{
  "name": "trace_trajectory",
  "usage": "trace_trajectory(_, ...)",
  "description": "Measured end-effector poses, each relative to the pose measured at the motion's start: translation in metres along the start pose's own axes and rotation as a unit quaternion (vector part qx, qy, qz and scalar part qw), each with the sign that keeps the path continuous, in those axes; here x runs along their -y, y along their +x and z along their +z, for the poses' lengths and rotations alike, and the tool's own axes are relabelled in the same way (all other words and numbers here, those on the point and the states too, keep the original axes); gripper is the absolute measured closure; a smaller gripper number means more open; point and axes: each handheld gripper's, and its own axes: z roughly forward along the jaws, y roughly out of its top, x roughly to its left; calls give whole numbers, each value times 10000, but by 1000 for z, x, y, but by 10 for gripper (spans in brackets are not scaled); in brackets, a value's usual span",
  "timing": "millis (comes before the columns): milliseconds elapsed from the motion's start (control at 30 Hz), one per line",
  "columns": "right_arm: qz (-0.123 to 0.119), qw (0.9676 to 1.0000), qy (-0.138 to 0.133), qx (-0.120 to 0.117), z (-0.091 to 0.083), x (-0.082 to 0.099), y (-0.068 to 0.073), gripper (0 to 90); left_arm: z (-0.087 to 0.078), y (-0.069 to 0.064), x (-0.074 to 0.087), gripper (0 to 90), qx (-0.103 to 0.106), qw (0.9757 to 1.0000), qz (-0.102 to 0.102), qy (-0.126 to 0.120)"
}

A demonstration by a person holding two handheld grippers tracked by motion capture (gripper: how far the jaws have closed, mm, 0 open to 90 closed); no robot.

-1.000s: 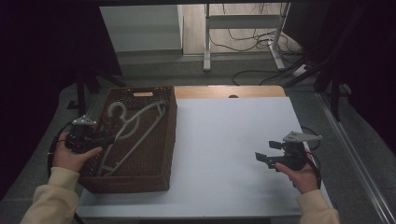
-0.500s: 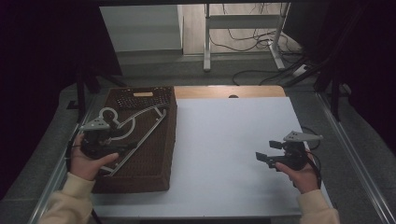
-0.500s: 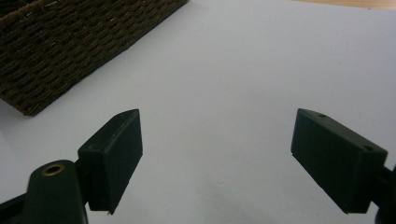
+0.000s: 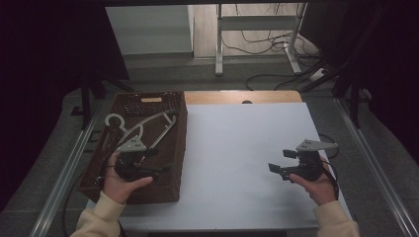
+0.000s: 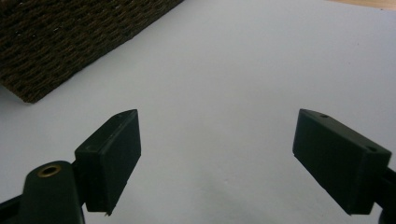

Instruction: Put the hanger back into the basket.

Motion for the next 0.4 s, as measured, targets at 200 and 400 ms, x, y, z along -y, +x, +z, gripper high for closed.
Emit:
trace_trajectory(200, -12, 10000, -51, 39, -1, -1, 0, 148, 1, -2, 1, 205, -48, 10000, 50, 33)
trace_trajectory(400, -22, 10000, -93, 27, -2, -2, 2, 141, -1, 2, 2, 204, -67, 10000, 41, 25)
